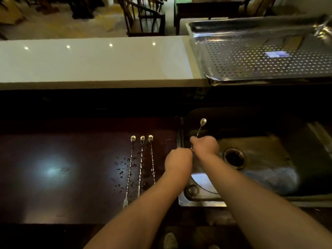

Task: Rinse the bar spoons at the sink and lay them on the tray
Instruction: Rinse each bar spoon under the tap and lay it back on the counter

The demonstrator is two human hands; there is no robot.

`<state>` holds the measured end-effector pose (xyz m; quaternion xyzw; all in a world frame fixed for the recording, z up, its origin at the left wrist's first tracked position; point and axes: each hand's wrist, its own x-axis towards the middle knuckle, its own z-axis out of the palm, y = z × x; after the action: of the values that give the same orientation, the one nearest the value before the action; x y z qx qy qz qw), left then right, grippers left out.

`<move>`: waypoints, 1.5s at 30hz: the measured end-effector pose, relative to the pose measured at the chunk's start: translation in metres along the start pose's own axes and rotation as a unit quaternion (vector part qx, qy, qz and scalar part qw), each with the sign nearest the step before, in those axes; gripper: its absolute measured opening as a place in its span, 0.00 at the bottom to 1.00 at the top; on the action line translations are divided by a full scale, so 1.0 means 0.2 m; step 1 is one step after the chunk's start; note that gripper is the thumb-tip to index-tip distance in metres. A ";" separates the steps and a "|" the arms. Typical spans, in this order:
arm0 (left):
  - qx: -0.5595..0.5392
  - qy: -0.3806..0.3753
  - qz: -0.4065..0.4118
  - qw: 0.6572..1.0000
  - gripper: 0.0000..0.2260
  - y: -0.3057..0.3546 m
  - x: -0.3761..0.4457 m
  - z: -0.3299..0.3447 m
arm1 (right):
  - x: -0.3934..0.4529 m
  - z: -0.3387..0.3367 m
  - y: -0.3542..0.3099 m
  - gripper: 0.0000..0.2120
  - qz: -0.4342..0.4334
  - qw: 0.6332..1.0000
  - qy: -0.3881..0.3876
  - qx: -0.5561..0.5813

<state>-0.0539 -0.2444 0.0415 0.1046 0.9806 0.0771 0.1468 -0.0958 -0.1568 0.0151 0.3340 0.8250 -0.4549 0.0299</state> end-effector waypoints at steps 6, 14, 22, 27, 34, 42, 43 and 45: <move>0.124 -0.001 0.089 0.988 0.11 0.27 0.06 0.03 | 0.12 -0.28 0.15 0.10 0.063 0.987 -0.012 0.144; 0.145 0.017 0.087 0.985 0.13 0.59 0.11 0.11 | 0.27 -0.63 0.40 0.13 0.113 0.943 -0.070 0.304; 0.013 0.139 0.002 0.990 0.13 0.80 0.08 0.18 | 0.36 -0.82 0.53 0.06 0.138 0.879 -0.104 0.445; -0.388 0.131 -0.072 0.909 0.09 1.01 0.01 0.37 | 0.40 -0.86 0.58 0.04 0.157 0.844 -0.099 0.504; -0.894 0.064 -0.272 0.350 0.12 1.15 0.14 0.51 | 0.41 -0.88 0.65 0.05 0.209 0.806 -0.062 0.551; -0.893 0.085 -0.275 0.346 0.15 1.26 0.28 0.55 | 0.45 -0.90 0.77 0.10 0.267 0.785 0.004 0.560; -0.889 0.083 -0.282 0.352 0.14 1.27 0.28 0.55 | 0.45 -0.90 0.78 0.10 0.274 0.783 0.002 0.559; -0.877 0.078 -0.304 0.364 0.10 1.29 0.29 0.55 | 0.46 -0.89 0.81 0.11 0.294 0.773 -0.011 0.563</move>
<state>-0.0279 0.0317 -0.0306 -0.3948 0.3329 0.8514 0.0919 -0.0290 0.0873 -0.0314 0.5121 0.2831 -0.8106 -0.0223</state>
